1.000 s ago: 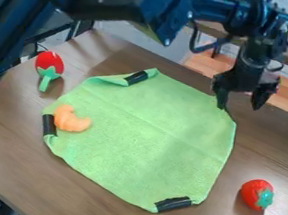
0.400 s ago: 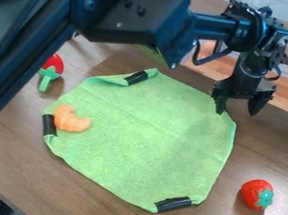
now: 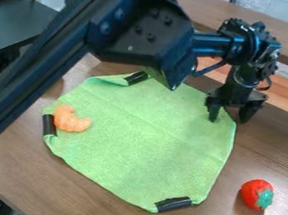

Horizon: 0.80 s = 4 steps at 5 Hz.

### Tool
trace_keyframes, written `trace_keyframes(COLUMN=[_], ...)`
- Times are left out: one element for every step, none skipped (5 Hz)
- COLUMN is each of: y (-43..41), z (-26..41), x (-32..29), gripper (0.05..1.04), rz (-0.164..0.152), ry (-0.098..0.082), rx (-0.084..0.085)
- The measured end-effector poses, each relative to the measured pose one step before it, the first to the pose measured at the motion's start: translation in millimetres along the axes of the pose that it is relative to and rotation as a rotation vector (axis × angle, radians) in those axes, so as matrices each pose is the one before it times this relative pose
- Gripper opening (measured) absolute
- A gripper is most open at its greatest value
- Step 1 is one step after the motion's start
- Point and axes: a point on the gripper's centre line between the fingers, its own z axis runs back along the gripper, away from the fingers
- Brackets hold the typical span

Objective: Fold the cloth from left to right

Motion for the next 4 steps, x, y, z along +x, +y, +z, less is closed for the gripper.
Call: trace_keyframes(y=[3.49, 6.09, 7.26, 8.59], z=[-4.17, -2.16, 7.16, 29.25], x=[9.27, 0.3, -3.93, 8.59], gripper=[0.679, 0.382, 0.174, 0.07], rz=[0.035, 0.0128, 0.0153, 0.0389], ry=[0.0172, 0.0163, 0.0416, 0.0438], rx=[-0.0145, -0.0018, -0.029, -0.0695])
